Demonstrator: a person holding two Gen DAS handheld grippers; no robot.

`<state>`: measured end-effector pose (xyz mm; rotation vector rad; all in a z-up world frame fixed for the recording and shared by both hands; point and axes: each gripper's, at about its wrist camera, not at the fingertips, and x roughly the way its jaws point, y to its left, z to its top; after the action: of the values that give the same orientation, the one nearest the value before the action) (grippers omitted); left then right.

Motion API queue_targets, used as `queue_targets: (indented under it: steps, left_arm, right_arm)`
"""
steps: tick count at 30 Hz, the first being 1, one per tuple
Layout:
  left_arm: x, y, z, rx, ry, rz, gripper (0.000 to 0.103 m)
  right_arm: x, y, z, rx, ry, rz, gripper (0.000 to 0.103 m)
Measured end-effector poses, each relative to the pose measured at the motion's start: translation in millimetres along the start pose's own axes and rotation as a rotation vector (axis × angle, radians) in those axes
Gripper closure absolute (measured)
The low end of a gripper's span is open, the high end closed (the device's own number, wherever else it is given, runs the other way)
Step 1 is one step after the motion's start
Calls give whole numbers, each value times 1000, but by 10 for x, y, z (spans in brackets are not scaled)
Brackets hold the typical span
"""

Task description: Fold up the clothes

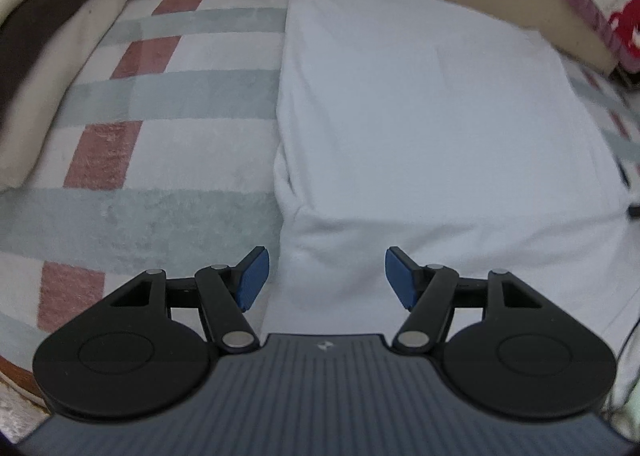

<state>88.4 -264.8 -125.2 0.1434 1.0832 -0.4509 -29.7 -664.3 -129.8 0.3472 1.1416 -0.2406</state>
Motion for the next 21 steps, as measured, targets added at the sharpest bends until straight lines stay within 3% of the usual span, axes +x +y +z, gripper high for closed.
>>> queue_targets:
  steps: [2,3,7,9,11,13,15,16,17,19,21]
  left_arm:
    - [97,-19,-30,26,59,56,39]
    - [125,-2,-40,15,72,66,34]
    - [133,36,-27,-6,94,62,33]
    - [92,2,-38,14,73,55,33]
    - [-9,-89,-52,55,19,28,33]
    - [-66,-277,-43,95,-10,-25,33]
    - [-100,-517,-21,135,-25,-94,33]
    - [-116,-638,-10,155,-32,-128,33]
    - [-133,-758,0,175,-40,-162,33]
    - [-167,-999,22,215,-55,-230,34]
    - [-200,-1239,43,255,-70,-299,34]
  right_arm:
    - [6,13,3,21,0,-6,98]
    - [19,36,1,18,4,-13,98]
    - [79,63,18,7,29,-61,96]
    - [22,-2,43,29,14,-137,98]
    - [-4,-125,54,27,-16,-283,98]
    - [-152,-365,62,140,-66,-320,95]
    - [-413,-675,-12,324,-147,-252,93]
    - [-541,-810,-88,398,-194,-219,86]
    - [-674,-912,-180,448,-236,-194,72]
    - [-904,-1086,-416,496,-320,-178,54]
    - [-1149,-1287,-732,581,-418,-130,53]
